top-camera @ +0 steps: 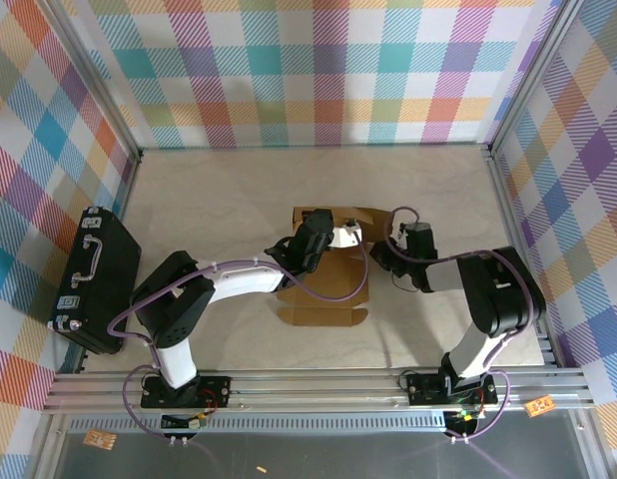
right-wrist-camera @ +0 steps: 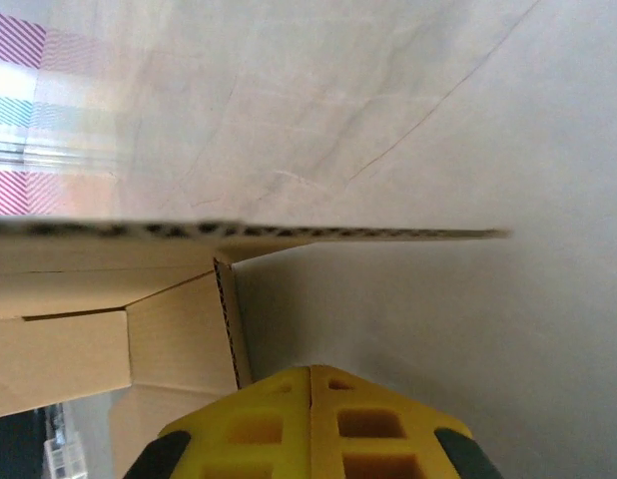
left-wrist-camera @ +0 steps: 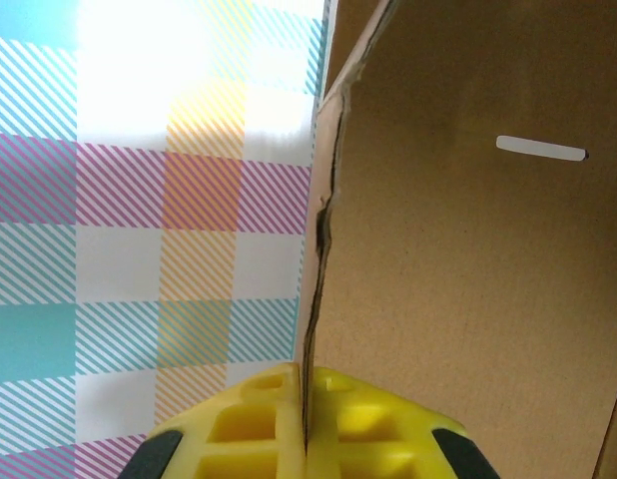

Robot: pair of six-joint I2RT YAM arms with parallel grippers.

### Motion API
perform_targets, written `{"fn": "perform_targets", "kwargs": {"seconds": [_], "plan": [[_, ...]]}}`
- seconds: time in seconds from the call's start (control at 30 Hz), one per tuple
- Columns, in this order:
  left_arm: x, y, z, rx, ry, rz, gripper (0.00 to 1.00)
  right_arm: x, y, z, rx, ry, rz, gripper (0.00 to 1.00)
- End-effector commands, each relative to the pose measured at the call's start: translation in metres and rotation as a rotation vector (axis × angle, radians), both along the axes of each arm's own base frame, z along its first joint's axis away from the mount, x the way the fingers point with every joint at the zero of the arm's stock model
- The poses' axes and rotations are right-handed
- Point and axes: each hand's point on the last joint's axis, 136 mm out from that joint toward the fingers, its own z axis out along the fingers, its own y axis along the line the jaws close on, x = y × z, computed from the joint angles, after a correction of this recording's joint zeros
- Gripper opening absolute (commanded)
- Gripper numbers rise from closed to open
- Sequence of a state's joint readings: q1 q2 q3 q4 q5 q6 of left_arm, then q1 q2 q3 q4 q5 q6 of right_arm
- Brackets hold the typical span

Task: Fold the paper box

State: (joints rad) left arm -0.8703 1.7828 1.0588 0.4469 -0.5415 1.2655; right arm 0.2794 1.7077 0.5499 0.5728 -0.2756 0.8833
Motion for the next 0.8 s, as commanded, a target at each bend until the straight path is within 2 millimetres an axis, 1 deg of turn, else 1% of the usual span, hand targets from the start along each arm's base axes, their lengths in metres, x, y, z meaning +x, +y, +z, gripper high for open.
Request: {"fn": "perform_targets", "kwargs": {"seconds": [0.0, 0.1, 0.17, 0.27, 0.4, 0.43, 0.5, 0.53, 0.6, 0.63, 0.67, 0.7, 0.73, 0.77], "plan": [[-0.010, -0.007, -0.006, -0.008, 0.025, -0.037, 0.00, 0.017, 0.006, 0.008, 0.004, -0.127, -0.085, 0.00], [-0.011, -0.008, -0.011, -0.001, 0.028, -0.039, 0.00, 0.023, 0.016, 0.011, 0.054, -0.203, -0.096, 0.00], [-0.012, -0.008, -0.012, -0.001, 0.026, -0.039, 0.00, 0.027, 0.025, 0.025, 0.118, -0.284, -0.062, 0.00], [-0.014, -0.008, -0.012, -0.009, 0.025, -0.046, 0.00, 0.028, 0.034, 0.036, 0.176, -0.346, -0.026, 0.00], [-0.015, -0.008, -0.017, 0.010, 0.030, -0.054, 0.00, 0.023, 0.038, 0.038, 0.232, -0.373, 0.016, 0.00], [-0.015, -0.007, -0.020, 0.021, 0.031, -0.054, 0.00, 0.018, 0.037, 0.035, 0.232, -0.352, 0.032, 0.00], [-0.015, -0.007, -0.023, 0.037, 0.031, -0.053, 0.00, 0.005, 0.017, 0.011, 0.212, -0.206, 0.002, 0.01], [-0.014, -0.007, -0.024, 0.042, 0.031, -0.054, 0.00, -0.004, 0.004, 0.000, 0.195, -0.132, -0.013, 0.04], [-0.013, -0.006, -0.027, 0.055, 0.031, -0.054, 0.00, -0.023, -0.019, -0.011, 0.162, -0.039, -0.027, 0.10], [-0.012, -0.007, -0.028, 0.056, 0.031, -0.054, 0.00, -0.035, -0.029, -0.013, 0.147, -0.005, -0.016, 0.13], [-0.012, -0.008, -0.029, 0.058, 0.030, -0.057, 0.00, -0.041, -0.037, -0.005, 0.136, -0.002, -0.006, 0.16], [-0.011, -0.009, -0.029, 0.061, 0.027, -0.060, 0.00, -0.049, -0.042, -0.001, 0.116, 0.027, 0.006, 0.17], [-0.011, -0.011, -0.030, 0.066, 0.026, -0.065, 0.00, -0.056, -0.047, 0.009, 0.078, 0.044, 0.021, 0.18], [-0.010, -0.012, -0.030, 0.070, 0.025, -0.065, 0.00, -0.058, -0.053, 0.023, 0.015, 0.032, 0.031, 0.20]]}}
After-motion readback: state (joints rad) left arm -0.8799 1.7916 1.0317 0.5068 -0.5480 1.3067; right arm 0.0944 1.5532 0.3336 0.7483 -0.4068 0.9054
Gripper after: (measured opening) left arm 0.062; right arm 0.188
